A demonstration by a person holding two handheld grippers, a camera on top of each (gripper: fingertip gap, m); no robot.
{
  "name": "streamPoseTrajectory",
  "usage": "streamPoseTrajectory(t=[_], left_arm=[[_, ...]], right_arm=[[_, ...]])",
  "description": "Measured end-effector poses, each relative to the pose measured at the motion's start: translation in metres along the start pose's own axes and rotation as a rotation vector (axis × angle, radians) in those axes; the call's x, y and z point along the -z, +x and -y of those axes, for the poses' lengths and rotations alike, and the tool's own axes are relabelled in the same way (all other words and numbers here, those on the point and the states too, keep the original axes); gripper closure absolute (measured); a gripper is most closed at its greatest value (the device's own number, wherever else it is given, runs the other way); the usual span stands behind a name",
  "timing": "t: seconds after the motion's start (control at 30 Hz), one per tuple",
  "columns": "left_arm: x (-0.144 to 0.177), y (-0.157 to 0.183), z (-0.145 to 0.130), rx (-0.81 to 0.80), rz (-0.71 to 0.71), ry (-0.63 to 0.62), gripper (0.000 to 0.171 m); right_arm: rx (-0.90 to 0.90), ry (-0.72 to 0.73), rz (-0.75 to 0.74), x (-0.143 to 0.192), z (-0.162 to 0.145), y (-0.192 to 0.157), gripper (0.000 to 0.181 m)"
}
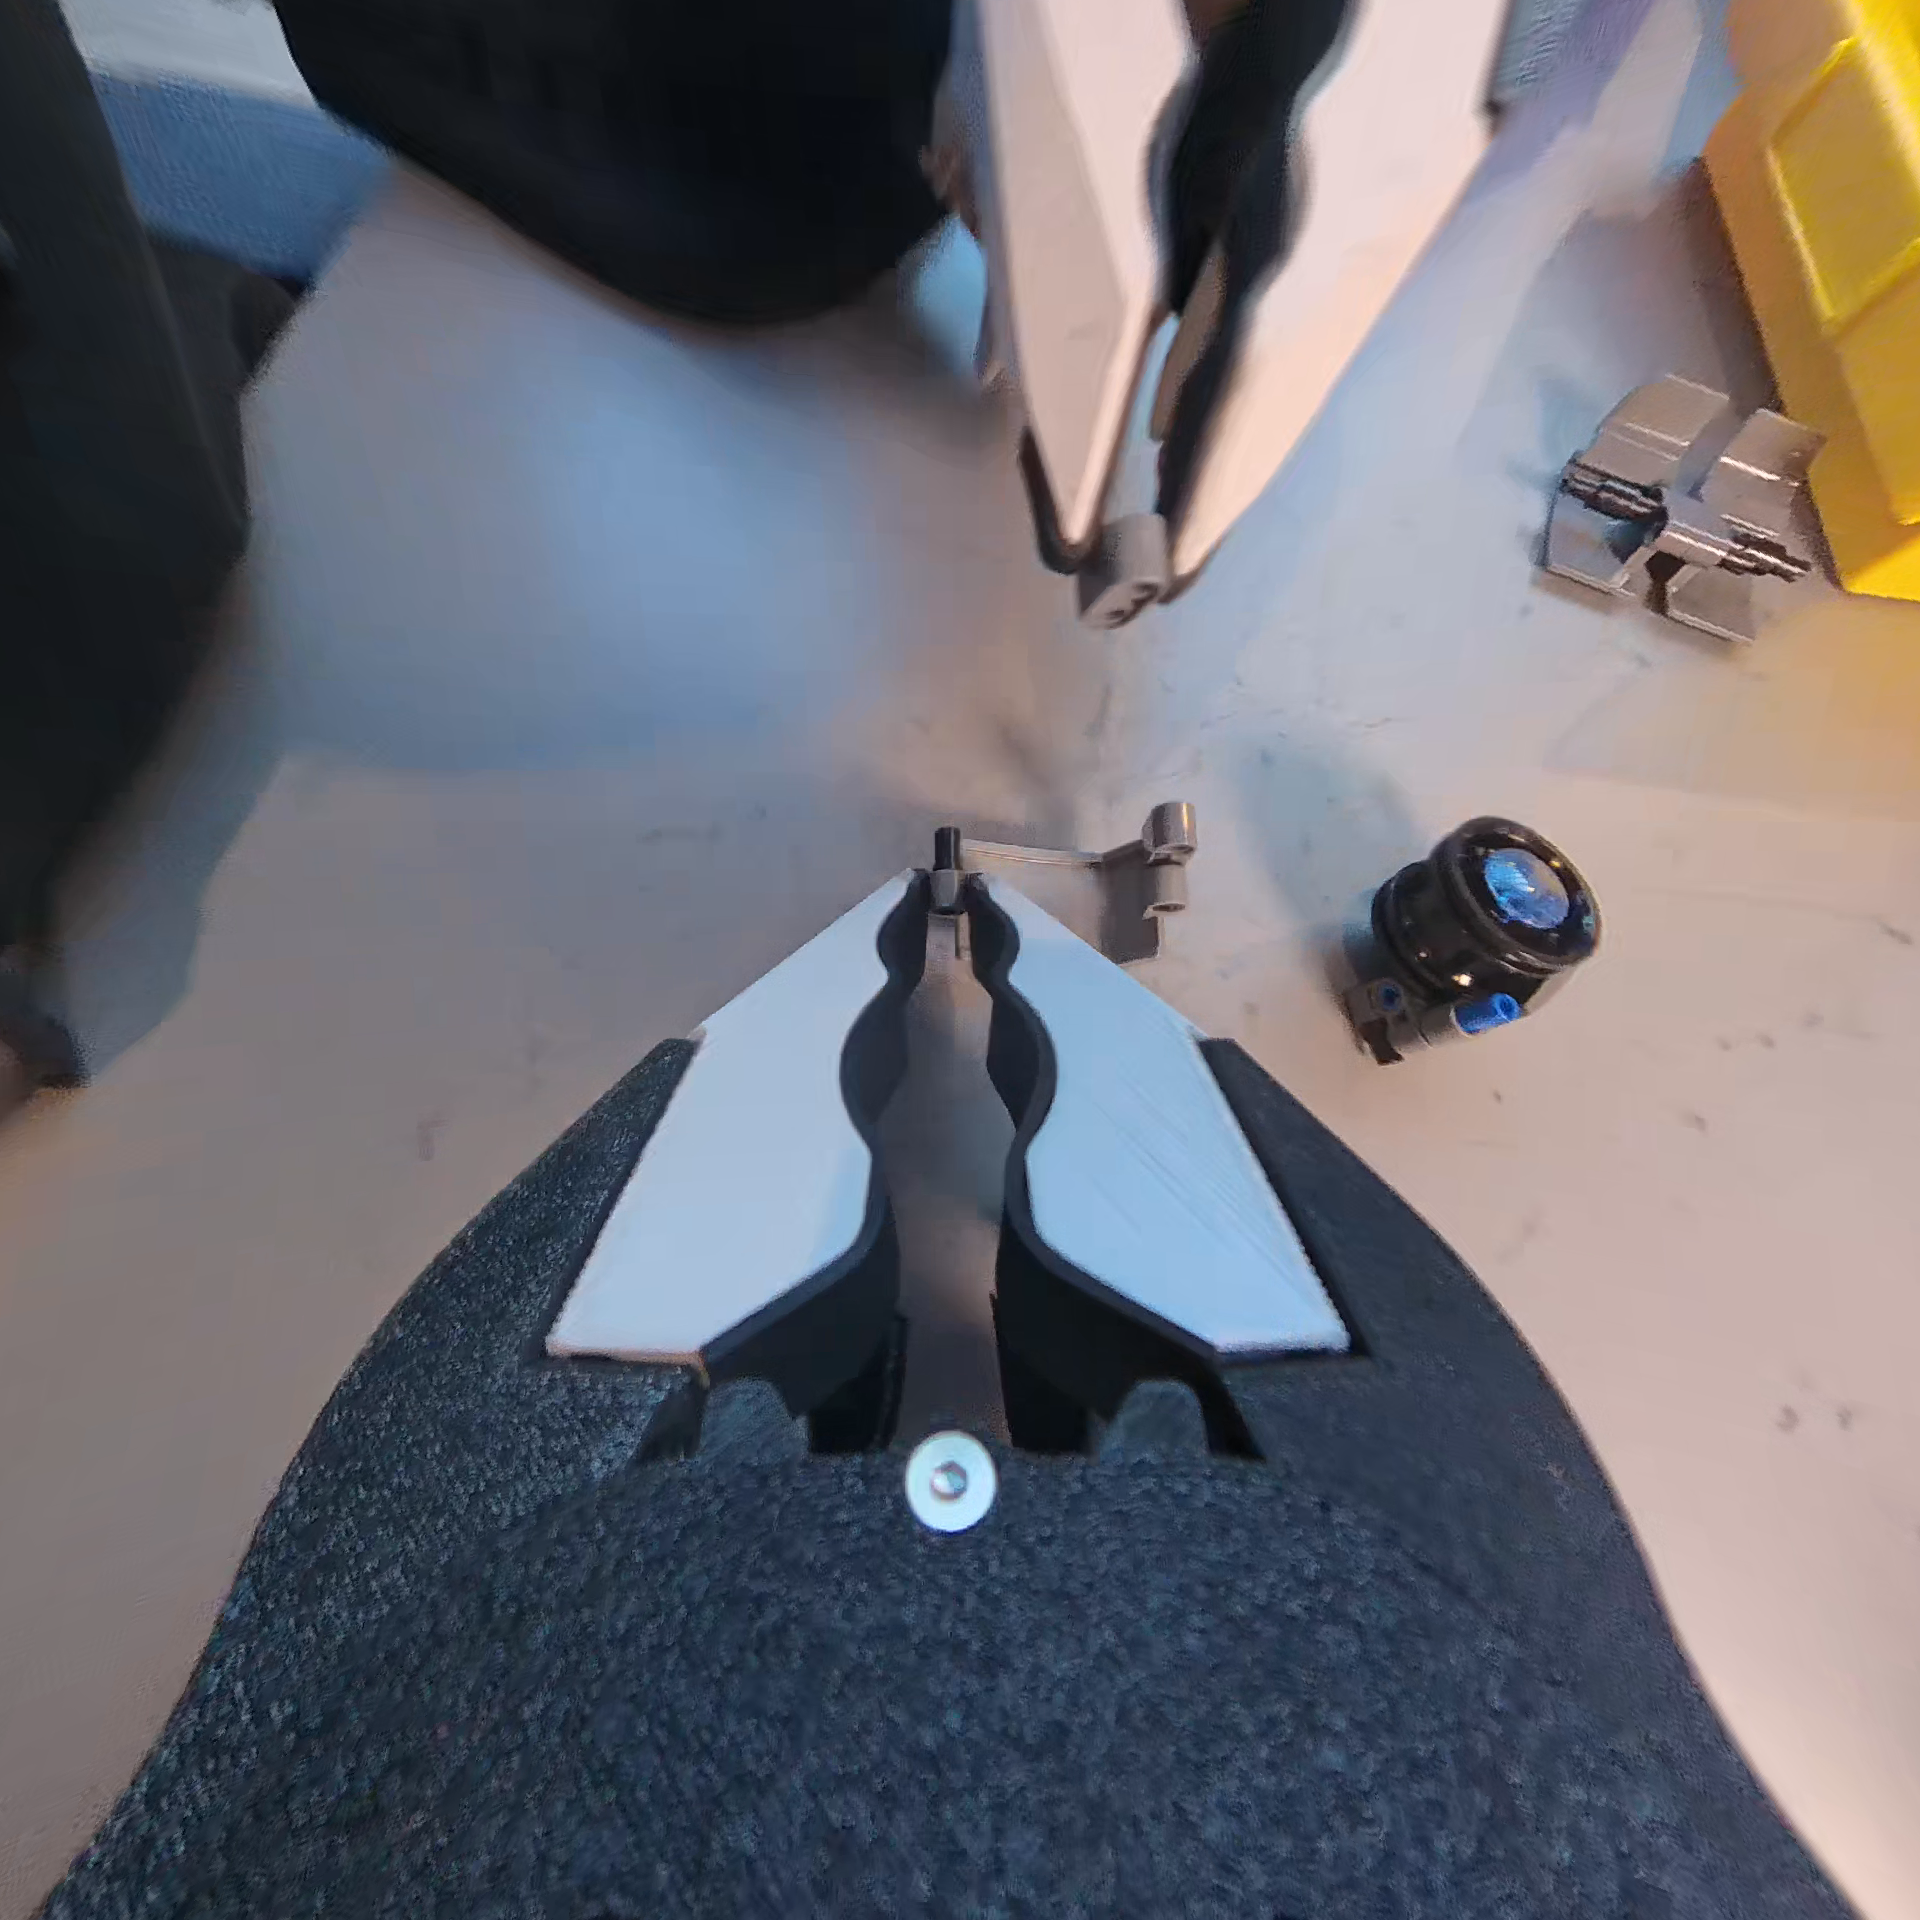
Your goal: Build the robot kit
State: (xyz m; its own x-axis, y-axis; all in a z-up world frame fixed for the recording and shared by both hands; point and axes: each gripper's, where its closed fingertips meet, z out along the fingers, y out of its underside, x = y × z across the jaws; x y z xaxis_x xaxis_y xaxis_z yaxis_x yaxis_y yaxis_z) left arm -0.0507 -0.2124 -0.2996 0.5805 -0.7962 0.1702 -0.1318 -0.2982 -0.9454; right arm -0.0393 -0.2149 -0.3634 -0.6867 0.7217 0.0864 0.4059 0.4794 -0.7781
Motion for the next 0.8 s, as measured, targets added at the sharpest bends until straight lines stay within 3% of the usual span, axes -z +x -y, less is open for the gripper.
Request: streamPoseTrajectory(t=[0.23, 0.37, 0.8], left_arm=[[0.0, 0.007, 0.014, -0.027, -0.019, 0.091, 0.165], [-0.003, 0.012, 0.015, -0.045, -0.04, 0.104, 0.165], [-0.009, 0.016, 0.009, -0.043, -0.063, 0.073, 0.164]], right_arm=[[-0.292, 0.328, 0.081, 0.042, 0.044, 0.015, 0.174], [-0.332, 0.373, 0.125, 0.044, 0.048, 0.011, 0.174], [-0.293, 0.332, 0.145, 0.039, 0.045, 0.003, 0.174]])
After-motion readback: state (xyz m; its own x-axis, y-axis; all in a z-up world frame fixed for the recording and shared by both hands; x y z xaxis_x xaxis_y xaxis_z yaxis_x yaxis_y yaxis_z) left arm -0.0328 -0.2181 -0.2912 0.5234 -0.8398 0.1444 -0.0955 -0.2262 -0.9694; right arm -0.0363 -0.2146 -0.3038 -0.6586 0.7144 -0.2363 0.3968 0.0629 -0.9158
